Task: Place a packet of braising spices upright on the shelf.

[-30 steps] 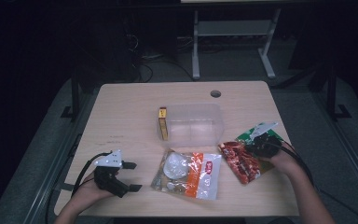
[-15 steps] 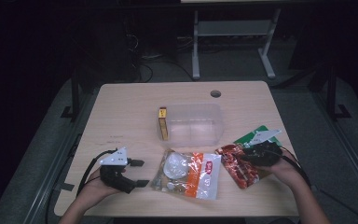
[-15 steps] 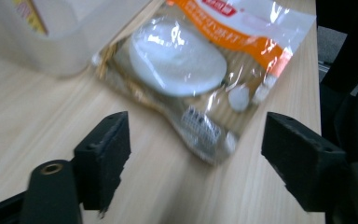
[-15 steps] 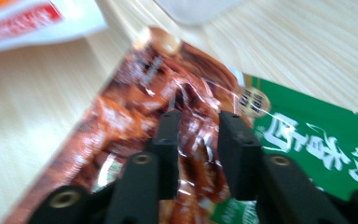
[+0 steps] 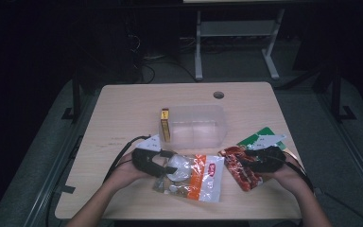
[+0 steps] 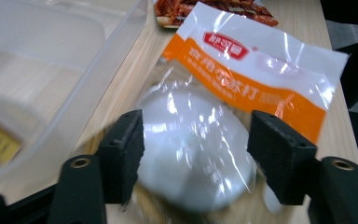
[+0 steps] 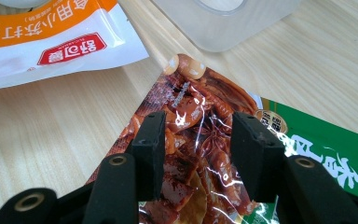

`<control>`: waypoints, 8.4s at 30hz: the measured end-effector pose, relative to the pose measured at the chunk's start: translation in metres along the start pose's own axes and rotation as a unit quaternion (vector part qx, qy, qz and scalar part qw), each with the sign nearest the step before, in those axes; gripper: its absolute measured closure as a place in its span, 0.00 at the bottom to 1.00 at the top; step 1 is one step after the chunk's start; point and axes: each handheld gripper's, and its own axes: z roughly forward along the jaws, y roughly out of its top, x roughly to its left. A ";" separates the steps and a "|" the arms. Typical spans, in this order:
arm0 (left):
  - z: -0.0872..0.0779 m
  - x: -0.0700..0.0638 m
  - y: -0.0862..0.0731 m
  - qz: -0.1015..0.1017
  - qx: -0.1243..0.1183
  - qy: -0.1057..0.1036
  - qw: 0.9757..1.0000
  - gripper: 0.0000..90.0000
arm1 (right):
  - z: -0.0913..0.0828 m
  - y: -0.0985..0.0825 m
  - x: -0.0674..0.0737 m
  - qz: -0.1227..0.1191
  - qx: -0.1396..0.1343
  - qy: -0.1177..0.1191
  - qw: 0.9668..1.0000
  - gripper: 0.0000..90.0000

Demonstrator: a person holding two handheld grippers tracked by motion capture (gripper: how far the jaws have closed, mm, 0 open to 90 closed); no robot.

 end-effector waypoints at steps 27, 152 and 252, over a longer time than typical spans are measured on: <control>0.037 0.013 0.002 0.008 0.058 -0.022 0.998 1.00 | -0.001 -0.001 -0.001 -0.003 -0.008 0.008 1.000 0.63; 0.052 -0.054 0.022 -0.023 0.060 0.041 0.997 0.16 | 0.012 0.003 0.041 -0.019 -0.010 0.030 0.999 0.34; -0.051 -0.041 0.018 0.022 -0.013 0.100 0.995 0.99 | 0.038 0.104 0.031 -0.025 -0.063 0.206 0.976 1.00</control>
